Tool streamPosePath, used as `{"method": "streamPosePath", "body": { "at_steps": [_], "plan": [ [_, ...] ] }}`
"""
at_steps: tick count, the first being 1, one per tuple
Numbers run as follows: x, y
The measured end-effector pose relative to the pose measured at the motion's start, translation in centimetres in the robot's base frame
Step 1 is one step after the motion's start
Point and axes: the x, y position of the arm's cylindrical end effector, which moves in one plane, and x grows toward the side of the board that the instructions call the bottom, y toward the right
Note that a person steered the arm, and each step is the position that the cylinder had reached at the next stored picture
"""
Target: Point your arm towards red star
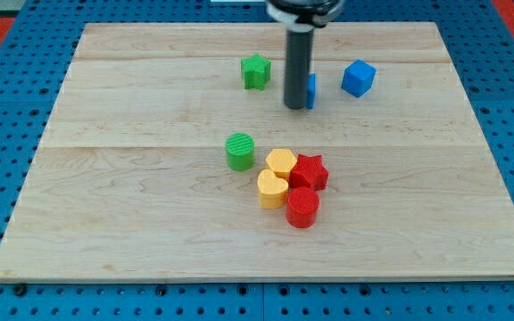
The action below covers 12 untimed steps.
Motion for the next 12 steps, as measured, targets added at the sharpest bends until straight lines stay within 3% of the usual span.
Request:
{"method": "streamPosePath", "body": {
  "at_steps": [1,2,3,5,7,9,10,11,12],
  "plan": [
    [0.8,-2.7],
    [-1.1,-2.2],
    [-0.7,4.8],
    [4.0,2.2],
    [4.5,2.2],
    [4.5,-1.8],
    [10.0,7.5],
    [19.1,6.0],
    [23.5,-6.5]
  ]
}}
